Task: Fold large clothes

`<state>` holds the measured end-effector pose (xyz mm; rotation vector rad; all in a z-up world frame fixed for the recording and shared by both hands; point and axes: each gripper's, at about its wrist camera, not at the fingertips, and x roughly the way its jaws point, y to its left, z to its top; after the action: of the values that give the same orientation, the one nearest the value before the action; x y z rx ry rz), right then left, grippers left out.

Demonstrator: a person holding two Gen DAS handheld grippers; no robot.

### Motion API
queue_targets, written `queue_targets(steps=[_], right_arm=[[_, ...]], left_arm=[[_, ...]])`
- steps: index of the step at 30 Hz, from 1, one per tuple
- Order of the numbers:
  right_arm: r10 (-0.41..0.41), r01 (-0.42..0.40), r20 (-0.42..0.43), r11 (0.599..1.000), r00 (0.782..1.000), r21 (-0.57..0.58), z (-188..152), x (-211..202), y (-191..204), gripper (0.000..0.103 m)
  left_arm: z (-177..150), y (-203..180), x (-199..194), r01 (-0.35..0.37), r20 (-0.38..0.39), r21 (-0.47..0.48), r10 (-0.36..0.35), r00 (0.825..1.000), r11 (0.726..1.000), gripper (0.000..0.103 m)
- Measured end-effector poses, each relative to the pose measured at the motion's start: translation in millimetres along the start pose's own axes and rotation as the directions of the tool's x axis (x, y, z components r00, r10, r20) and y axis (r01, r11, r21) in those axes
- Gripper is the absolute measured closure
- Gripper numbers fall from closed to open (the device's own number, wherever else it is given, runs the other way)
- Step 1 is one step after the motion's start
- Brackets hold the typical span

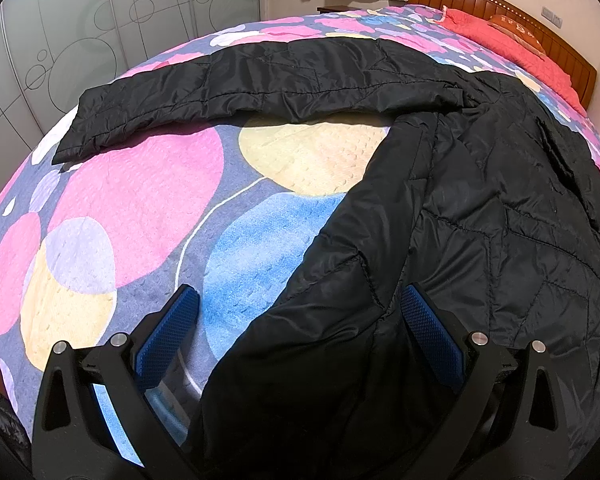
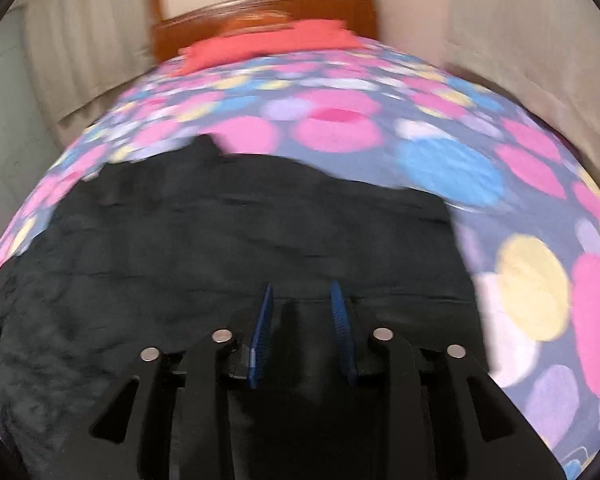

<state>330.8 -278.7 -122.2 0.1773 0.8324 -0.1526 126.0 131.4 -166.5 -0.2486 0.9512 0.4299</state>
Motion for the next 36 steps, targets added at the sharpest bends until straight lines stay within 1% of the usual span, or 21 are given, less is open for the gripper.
queue_targets(steps=[1,3,6,7,10,11,14,16,17,19,20,23,27,30,32,33,36], right_arm=[[0.022,-0.022,-0.009,0.999,1.000,-0.030,-1,4,17,0.061],[0.028,-0.030,-0.028,0.997,0.999,-0.077,-6,16,42,0.061],[-0.033,0.022,-0.075,0.990,0.997,-0.141,-16,45,62,0.061],[-0.031,0.021,-0.071,0.990,0.997,-0.140,-16,47,61,0.061],[0.028,-0.034,-0.075,0.997,0.997,-0.075,-10,28,47,0.061],[0.028,-0.032,-0.059,0.998,0.998,-0.062,-9,19,40,0.061],[-0.016,0.016,-0.003,0.999,1.000,-0.034,-11,-5,13,0.058],[-0.057,0.057,0.018,0.998,0.998,0.003,-15,-14,-9,0.050],[-0.089,0.088,0.022,0.996,0.996,0.022,-16,-14,-25,0.049],[-0.125,0.125,-0.003,0.991,0.992,0.049,-22,-5,-45,0.049],[-0.122,0.122,-0.008,0.991,0.993,0.052,-23,1,-53,0.049],[-0.104,0.104,0.000,0.993,0.995,0.050,-30,16,-59,0.048],[-0.121,0.121,0.008,0.992,0.993,0.035,-31,19,-53,0.046],[-0.103,0.102,0.016,0.994,0.995,0.047,-31,18,-55,0.045],[-0.098,0.097,0.020,0.994,0.995,0.046,-34,16,-55,0.044],[-0.098,0.097,0.021,0.994,0.995,0.041,-34,15,-55,0.042],[-0.098,0.097,0.020,0.995,0.995,0.031,-35,15,-53,0.039]], left_arm=[[0,0,0,0.000,0.001,0.000,0.000,1.000,1.000,0.002],[0,0,0,-0.002,0.000,0.001,0.002,1.000,1.000,0.002],[0,0,0,0.000,0.001,0.000,0.000,1.000,1.000,0.002],[0,-1,0,0.000,0.001,0.001,0.000,1.000,1.000,0.002],[0,0,0,0.004,0.001,-0.002,-0.004,1.000,1.000,0.002],[0,0,0,0.004,0.001,-0.003,-0.004,1.000,1.000,0.002],[0,0,1,0.004,0.001,-0.003,-0.004,1.000,1.000,0.002],[0,0,0,0.006,0.001,-0.004,-0.006,1.000,1.000,0.002],[0,0,0,0.006,0.001,-0.004,-0.006,1.000,1.000,0.002],[0,-1,0,0.006,0.000,-0.004,-0.006,1.000,1.000,0.002],[0,0,0,0.007,0.000,-0.004,-0.007,1.000,1.000,0.002],[0,0,0,0.009,-0.001,-0.006,-0.009,1.000,1.000,0.002],[1,1,0,0.021,-0.007,-0.012,-0.021,1.000,1.000,0.002],[3,4,-1,0.051,-0.023,-0.007,-0.051,0.998,0.999,0.002],[4,10,-4,0.086,-0.034,0.004,-0.086,0.996,0.996,0.002],[4,15,-8,0.102,-0.030,-0.005,-0.102,0.994,0.995,0.002],[9,45,-17,0.135,0.008,-0.094,-0.135,0.991,0.986,0.002]])
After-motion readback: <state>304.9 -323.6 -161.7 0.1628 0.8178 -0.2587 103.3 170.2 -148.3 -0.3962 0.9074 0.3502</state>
